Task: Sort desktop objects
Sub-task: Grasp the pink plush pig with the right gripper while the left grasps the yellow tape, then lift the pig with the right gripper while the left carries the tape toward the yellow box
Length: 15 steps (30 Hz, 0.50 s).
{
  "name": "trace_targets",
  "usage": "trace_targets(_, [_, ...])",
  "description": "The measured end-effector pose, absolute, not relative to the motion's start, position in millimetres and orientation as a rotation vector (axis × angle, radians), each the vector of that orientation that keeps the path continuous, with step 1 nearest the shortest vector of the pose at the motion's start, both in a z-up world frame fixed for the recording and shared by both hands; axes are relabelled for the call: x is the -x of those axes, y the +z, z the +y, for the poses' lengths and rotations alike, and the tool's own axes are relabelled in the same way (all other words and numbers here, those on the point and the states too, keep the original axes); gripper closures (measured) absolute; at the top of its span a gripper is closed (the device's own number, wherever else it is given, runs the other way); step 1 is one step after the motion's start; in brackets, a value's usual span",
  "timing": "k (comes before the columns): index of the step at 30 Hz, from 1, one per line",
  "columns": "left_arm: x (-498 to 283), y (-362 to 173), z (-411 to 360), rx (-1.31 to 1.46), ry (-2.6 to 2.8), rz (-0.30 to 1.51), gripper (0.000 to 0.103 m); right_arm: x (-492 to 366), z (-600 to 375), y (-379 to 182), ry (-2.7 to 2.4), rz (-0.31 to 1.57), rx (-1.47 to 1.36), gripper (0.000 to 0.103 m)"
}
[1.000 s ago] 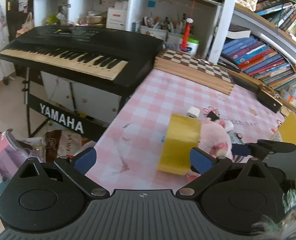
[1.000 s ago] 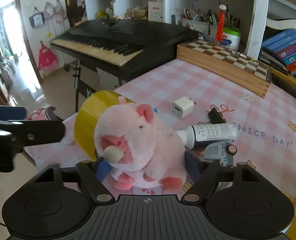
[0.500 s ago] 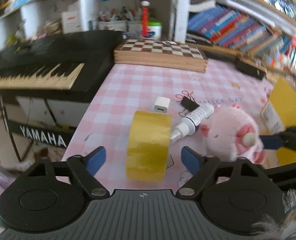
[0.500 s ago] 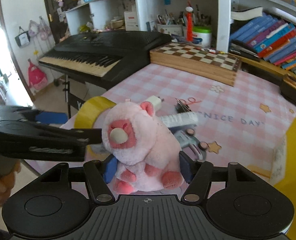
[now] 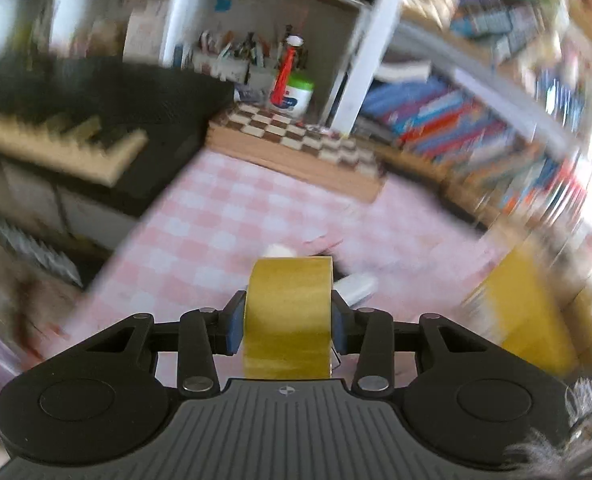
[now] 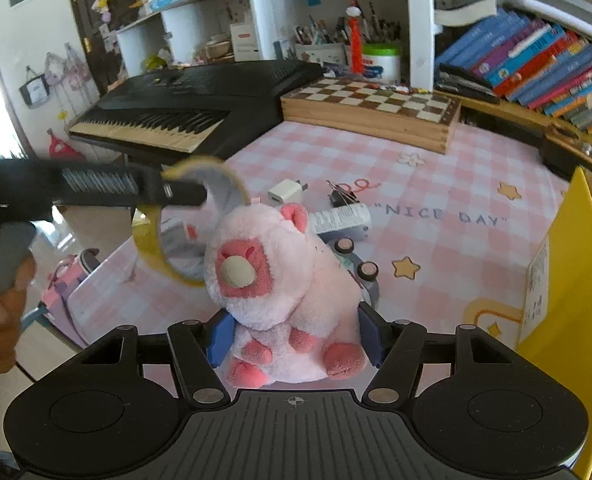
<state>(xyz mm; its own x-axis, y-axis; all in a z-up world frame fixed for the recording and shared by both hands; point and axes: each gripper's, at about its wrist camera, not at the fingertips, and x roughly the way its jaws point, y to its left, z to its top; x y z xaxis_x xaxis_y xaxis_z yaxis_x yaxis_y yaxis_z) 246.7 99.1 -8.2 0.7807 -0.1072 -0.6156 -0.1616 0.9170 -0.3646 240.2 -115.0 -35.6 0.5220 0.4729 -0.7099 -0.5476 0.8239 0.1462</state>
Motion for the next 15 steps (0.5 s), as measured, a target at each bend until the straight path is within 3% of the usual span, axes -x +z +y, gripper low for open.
trace_targets(10, [-240.7,-56.8,131.8,1.042,-0.052,0.652,0.065,-240.5,-131.2,-30.3,0.557,0.811,0.038,0.039])
trace_targets(15, [-240.4,-44.2,123.4,0.918,-0.07,0.647,0.065,-235.9,-130.8,-28.6,0.554,0.807,0.053,0.039])
